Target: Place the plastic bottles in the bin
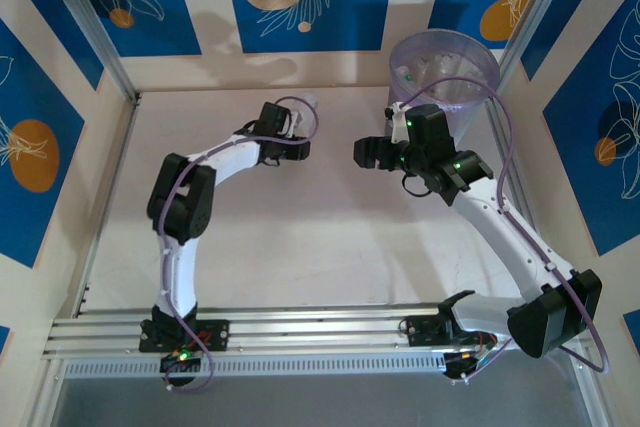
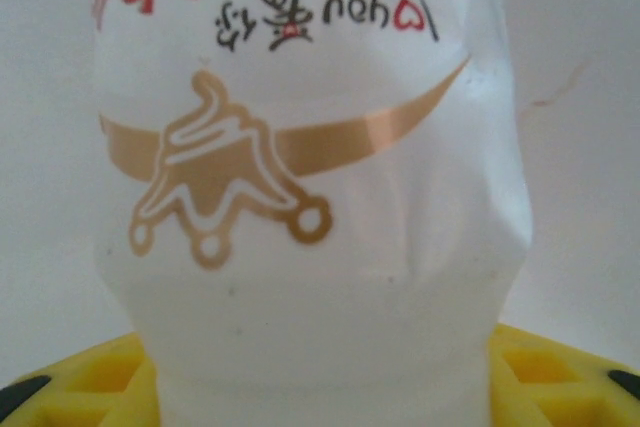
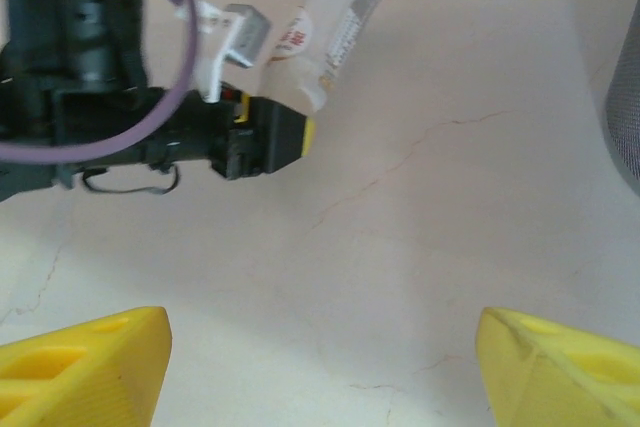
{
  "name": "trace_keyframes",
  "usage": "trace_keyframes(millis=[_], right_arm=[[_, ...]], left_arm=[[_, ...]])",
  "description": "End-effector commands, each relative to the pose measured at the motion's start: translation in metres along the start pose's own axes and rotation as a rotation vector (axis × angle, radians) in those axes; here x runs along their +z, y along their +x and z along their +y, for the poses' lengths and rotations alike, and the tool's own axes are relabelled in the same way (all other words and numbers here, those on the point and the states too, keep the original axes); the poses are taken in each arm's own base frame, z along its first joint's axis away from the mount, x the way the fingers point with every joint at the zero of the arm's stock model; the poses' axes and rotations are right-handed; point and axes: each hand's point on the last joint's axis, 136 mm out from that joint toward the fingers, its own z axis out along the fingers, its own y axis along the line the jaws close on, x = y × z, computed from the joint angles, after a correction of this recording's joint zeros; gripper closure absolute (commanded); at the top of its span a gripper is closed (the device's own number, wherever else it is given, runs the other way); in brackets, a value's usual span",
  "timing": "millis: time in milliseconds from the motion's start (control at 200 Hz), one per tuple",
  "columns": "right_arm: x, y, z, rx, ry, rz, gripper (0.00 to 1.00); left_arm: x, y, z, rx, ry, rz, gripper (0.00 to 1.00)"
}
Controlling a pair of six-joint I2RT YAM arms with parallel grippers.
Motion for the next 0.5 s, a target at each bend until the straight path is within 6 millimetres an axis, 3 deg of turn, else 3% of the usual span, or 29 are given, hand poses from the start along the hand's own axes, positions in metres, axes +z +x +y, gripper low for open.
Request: trace_keyframes(millis=[0,295,405,495], right_arm=[[0.002,-0.004,0.008,0.043,-0.050,-0.005,0.20],[0.042,-0.018,0.052,0.113,-0.238,0.036,0.12],[0.060,-0.022,0.072,0.116,-0.305,0.055,0.08],[0.075,-0.023,0.075,0.136,-0.313,0.075,0.05]], left_arm=[[-0.047,-0.022,-0.028,-0.011,0.121,-0.159,0.54],[-0.123,0.043,-0.090,0.011,0.376,-0.232,0.60],[-0.140,0.058,-0.108,0.039,0.442,-0.241,0.60],[-0.153,0.061,-0.117,0.062,0.473,-0.270,0.61]])
